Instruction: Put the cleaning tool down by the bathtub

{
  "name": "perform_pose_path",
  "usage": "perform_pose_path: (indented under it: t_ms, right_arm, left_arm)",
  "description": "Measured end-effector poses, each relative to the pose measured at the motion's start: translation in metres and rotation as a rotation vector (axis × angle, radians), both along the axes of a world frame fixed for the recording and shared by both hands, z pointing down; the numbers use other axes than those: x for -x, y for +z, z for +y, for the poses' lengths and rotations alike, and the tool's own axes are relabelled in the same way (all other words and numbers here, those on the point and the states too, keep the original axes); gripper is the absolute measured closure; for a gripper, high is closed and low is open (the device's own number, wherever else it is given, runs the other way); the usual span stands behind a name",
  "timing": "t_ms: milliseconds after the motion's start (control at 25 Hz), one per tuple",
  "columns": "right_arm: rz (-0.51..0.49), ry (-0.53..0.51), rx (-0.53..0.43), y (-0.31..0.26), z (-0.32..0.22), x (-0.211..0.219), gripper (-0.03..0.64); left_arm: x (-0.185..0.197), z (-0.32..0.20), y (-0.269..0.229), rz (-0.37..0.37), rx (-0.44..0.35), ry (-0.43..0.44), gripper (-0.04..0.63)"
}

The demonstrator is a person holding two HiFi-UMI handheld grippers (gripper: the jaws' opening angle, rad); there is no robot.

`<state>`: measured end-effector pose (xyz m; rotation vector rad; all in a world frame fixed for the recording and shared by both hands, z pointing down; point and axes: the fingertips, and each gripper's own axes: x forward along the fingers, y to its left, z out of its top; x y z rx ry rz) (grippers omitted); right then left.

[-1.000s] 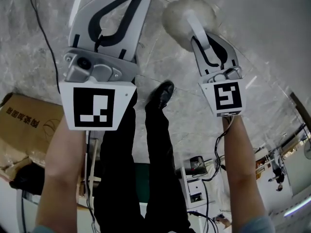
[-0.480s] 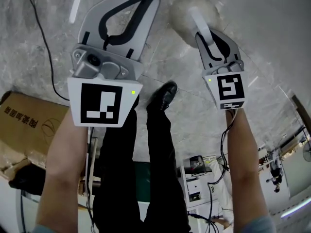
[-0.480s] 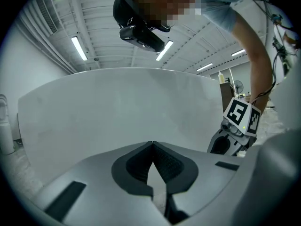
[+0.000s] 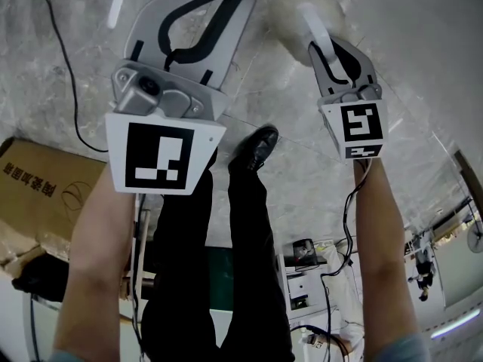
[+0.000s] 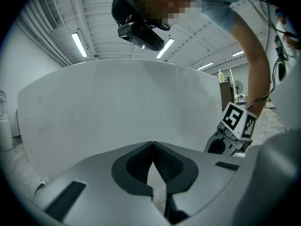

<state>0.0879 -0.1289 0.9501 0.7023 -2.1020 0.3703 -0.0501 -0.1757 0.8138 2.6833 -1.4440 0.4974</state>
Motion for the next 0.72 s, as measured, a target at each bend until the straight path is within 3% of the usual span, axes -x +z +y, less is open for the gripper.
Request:
perform_pose_path:
  t_ms: [720]
  right_arm:
    - [0.047,-0.022,0.025,0.030,-0.003,0.007,0.511]
  left_arm:
    - [0.011,-0.001,0.018,-0.007,0.019,-0.001,0.580]
